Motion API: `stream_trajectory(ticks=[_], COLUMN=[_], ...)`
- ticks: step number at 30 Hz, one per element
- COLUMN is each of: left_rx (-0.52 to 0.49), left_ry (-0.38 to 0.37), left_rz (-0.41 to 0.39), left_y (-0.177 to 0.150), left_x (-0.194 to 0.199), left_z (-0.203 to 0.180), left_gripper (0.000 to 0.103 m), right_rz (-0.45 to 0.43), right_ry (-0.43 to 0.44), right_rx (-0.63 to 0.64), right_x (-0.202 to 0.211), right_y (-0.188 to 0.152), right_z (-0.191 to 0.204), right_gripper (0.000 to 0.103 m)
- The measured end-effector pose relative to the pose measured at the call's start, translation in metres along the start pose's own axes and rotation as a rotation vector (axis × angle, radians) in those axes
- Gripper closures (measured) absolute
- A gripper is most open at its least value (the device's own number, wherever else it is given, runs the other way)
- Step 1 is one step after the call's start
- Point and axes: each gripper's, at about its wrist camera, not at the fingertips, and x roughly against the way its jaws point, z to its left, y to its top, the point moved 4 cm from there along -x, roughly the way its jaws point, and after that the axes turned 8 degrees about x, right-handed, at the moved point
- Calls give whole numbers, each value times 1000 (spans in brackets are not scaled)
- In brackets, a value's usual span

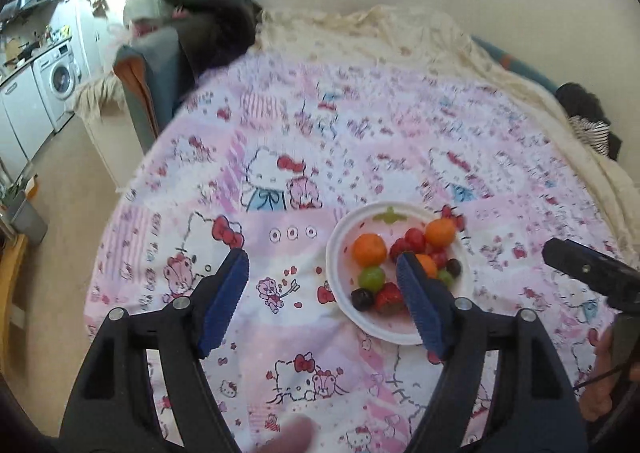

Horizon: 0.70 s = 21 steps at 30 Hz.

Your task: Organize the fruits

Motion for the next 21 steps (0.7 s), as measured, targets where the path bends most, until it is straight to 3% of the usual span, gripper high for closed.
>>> stream_trajectory(ticks=[5, 10, 11, 14, 17, 21], left_rx=[-13, 0, -2, 0, 7, -5], left_ry=[5, -8, -7, -16, -30, -23], left_rz=[-43, -43, -45, -53, -61, -47], left_y=[-9, -26, -30, -40, -48, -55], left_x=[35, 55, 58, 64, 67, 59], left_z=[6, 5, 3, 2, 0, -5], left_gripper=[30, 30, 27, 8, 1, 0], right_rz=[-88, -132, -128, -115, -97, -108], right_ry=[-110, -113, -111, -104, -100, -157], right_rx=[118, 135, 132, 136, 98, 118], right_x=[34, 57, 58, 59, 59, 57], right_y=[-12, -24, -27, -37, -48, -58], right_z=[22, 36, 37, 42, 40, 44], right_gripper=[1, 0, 0, 0, 0, 0])
